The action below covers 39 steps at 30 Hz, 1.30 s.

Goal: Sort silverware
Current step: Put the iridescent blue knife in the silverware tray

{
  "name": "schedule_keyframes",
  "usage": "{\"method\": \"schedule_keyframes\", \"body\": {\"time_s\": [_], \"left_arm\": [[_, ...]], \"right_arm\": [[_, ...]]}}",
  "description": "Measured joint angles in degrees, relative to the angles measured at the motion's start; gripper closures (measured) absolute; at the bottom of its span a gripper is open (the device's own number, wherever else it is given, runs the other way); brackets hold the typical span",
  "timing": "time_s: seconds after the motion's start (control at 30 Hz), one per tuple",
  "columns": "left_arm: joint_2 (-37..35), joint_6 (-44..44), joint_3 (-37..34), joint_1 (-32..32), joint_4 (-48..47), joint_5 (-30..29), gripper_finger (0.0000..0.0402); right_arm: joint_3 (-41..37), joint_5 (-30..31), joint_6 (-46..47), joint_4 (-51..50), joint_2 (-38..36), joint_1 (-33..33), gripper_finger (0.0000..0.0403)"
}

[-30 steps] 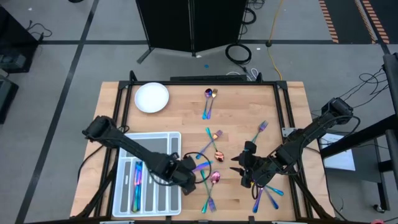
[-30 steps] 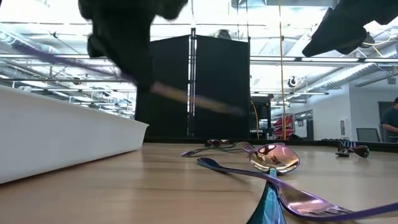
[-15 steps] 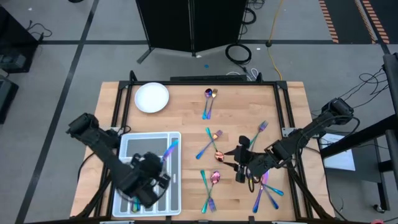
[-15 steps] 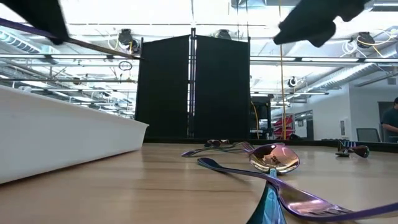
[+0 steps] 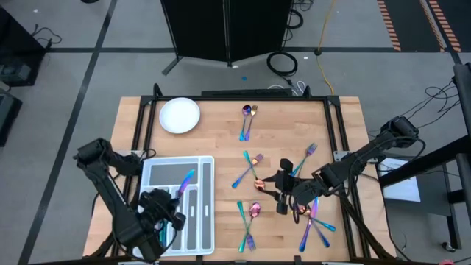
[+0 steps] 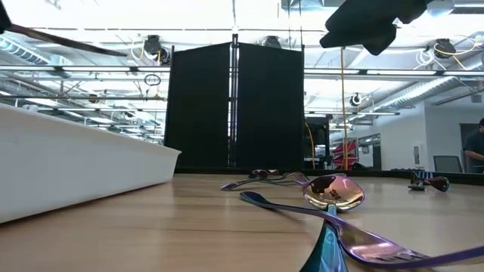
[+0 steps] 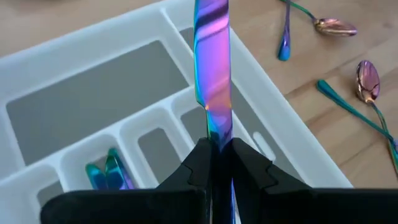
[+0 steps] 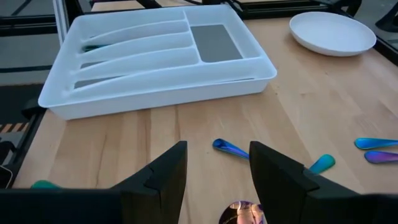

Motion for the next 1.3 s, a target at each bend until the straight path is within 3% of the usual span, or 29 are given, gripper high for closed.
{"method": "schedule_keyframes", "body": {"time_s": [0.13, 0.5, 0.73, 0.83, 1.17, 1.3], "left_arm": [[1.1, 0.0, 0.0, -0.9, -0.3, 0.1, 0.0365], [6.8, -1.5, 0.0, -2.2, 3.9, 10.3, 0.0365], [6.9, -1.6, 0.0, -3.9, 6.8, 11.7, 0.0365], [7.0, -1.4, 0.0, -4.5, 7.2, 9.9, 0.0365], [7.0, 1.2, 0.0, -4.5, 4.9, -7.8, 0.0365], [7.0, -0.8, 0.0, -5.0, 3.7, -9.1, 0.0365]], "right_arm": [[0.0, 0.0, 0.1, 0.1, 0.0, 0.0, 0.0241], [0.0, 0.0, -0.5, 0.1, 0.0, -0.1, 0.0241], [0.0, 0.1, -1.4, 0.1, 0.0, -0.9, 0.0241], [0.0, 0.1, -1.5, 0.1, 0.0, -1.4, 0.0241], [0.0, 0.1, -2.8, 0.1, 0.0, -3.3, 0.0241], [0.0, 0.1, -2.9, 0.1, 0.0, -4.2, 0.0241]]}}
